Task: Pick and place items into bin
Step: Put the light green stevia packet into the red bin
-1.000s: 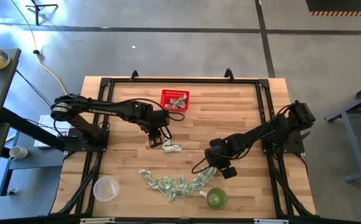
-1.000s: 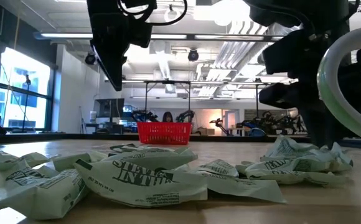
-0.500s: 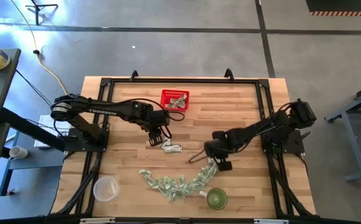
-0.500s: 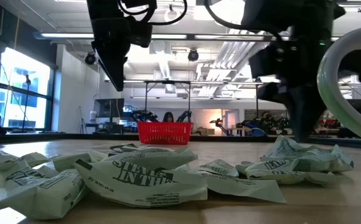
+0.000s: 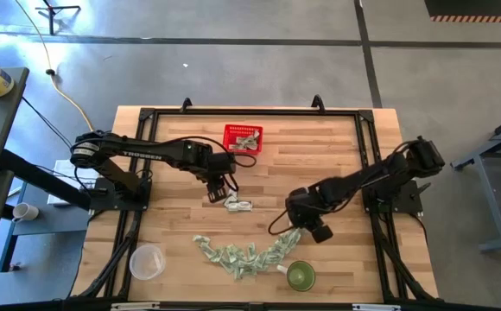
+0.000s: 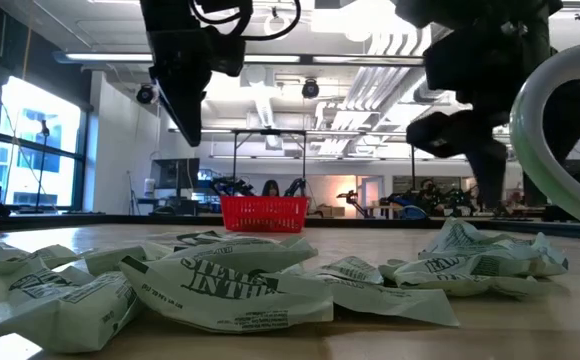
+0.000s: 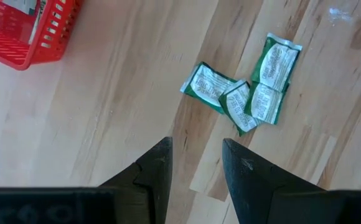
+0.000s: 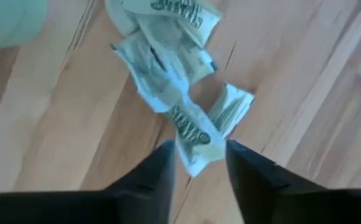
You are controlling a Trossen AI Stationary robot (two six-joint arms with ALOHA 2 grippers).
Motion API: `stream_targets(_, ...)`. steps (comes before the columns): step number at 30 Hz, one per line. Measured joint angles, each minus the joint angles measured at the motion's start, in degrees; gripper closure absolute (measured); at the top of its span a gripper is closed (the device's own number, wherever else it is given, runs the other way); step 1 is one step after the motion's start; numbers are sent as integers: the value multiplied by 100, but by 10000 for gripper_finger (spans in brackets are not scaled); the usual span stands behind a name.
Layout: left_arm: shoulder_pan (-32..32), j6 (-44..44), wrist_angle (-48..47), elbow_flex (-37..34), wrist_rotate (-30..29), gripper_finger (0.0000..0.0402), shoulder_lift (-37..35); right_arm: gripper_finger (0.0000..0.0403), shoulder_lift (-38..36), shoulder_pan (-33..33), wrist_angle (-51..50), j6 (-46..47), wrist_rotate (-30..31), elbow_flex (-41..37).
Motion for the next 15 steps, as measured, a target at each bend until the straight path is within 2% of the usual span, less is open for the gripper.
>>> stream_targets(4, 0, -6, 45, 0, -2, 229, 2, 205, 52, 49, 212, -1, 338, -66)
stream_targets(7, 0, -8, 43, 0, -7, 229, 2, 179, 82, 48, 244, 8, 396, -168)
stream_targets(11, 0, -8, 25, 2, -15, 229, 2, 174, 87, 46, 379, 8, 405, -386)
stream_targets(15, 0, -8, 24, 2, -17, 229, 2, 190, 92, 46, 290, 8, 377, -437)
